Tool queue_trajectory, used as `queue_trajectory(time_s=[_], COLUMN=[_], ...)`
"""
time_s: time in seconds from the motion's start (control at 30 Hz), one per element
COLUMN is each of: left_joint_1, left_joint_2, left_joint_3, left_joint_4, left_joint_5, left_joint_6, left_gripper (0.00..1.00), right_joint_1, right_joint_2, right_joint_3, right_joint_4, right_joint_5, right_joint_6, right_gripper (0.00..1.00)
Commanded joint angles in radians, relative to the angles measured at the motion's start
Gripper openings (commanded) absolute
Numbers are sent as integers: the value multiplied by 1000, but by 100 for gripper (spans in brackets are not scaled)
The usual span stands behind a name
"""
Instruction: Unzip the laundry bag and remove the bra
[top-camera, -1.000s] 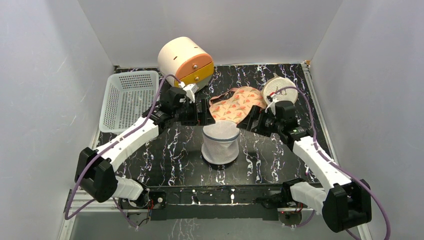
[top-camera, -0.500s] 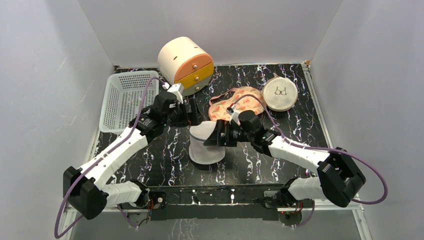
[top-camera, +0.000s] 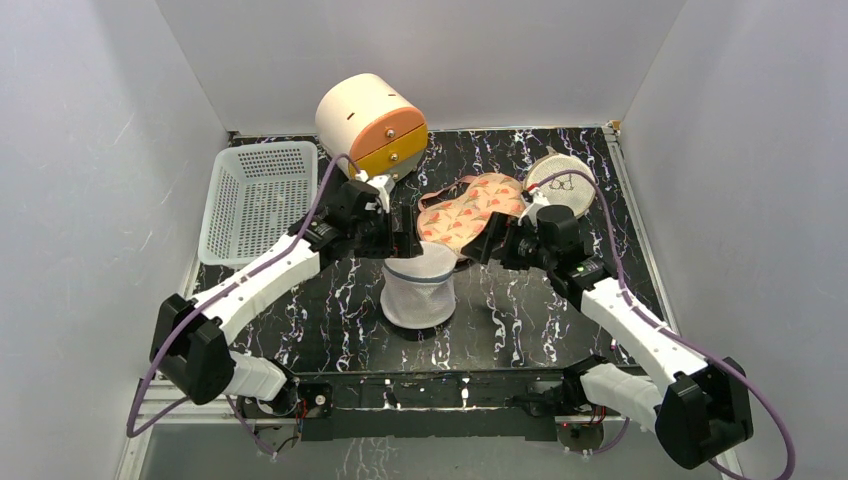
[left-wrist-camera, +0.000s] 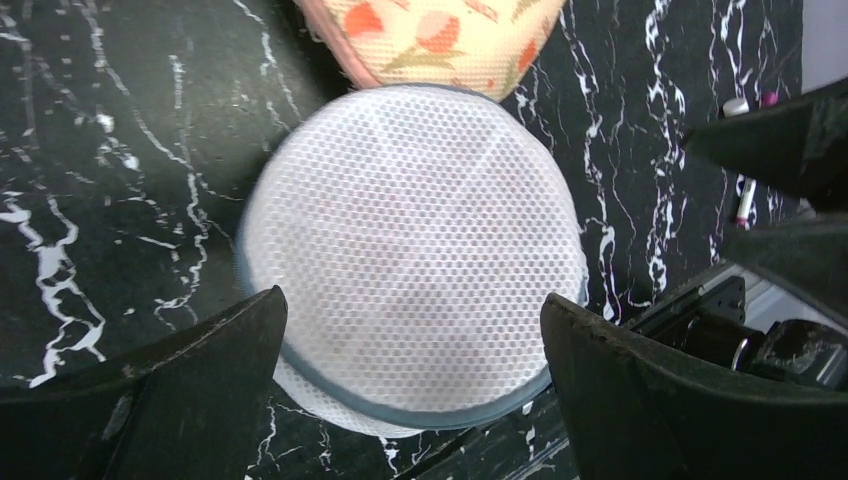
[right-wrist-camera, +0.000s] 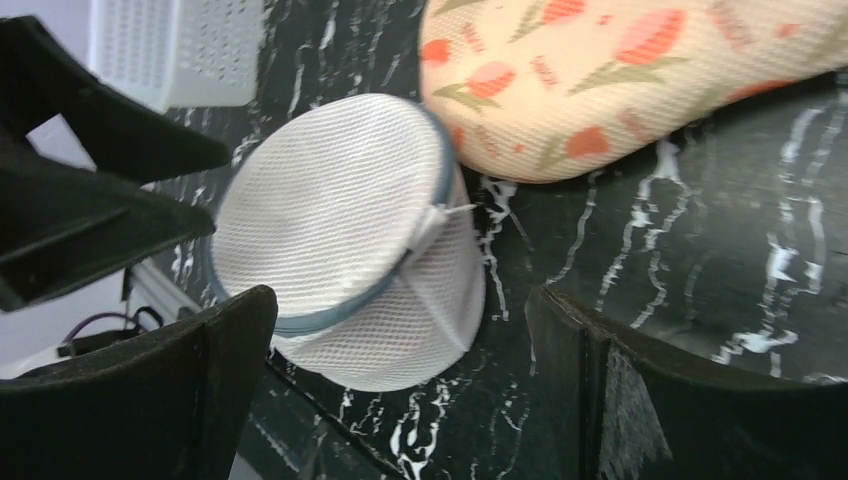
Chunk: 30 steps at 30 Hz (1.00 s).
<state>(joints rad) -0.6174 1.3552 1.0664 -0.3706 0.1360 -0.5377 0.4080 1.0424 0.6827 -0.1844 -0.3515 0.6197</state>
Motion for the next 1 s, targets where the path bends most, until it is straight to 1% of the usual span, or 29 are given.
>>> queue_trajectory(time_s=[0.0,0.1,0.27,0.43,0.57,0.77,0.8,0.87,0.97], left_joint_1=[-49,-68,-117,-182,-195,-209,-209,-209,-209], left_joint_2=[28,70,173,295,339,379,380,374,338], left_joint_3=[78,108,197,317,322,326,325,317,302], left_joint_4=[-39,-55,-77,-143,-140,-137,-138,-153,-175], left_joint_5=[39,29,61,-7,-12,26,18,-34,-79], left_joint_6=[48,68,113,172,185,174,181,200,248], left_gripper=[98,97,95,88,83,82,78,66,54], right_joint_1=[-51,-57,-60,-63,-65,-64,-64,-65,-64], right_joint_2=[-29,-26,-8,-21,-45,-47,-43,-23,6], right_joint_3=[61,68,55,57,56,23,15,-1,-18], right_joint_4=[-107,-112,-97,-116,-127,-107,-92,-46,16], right_joint_5=[48,50,16,38,49,24,5,-67,-186], right_joint_6=[-93,-95,-78,-83,-82,-72,-69,-60,-52], right_gripper=[98,98,98,98,98,98,98,97,94])
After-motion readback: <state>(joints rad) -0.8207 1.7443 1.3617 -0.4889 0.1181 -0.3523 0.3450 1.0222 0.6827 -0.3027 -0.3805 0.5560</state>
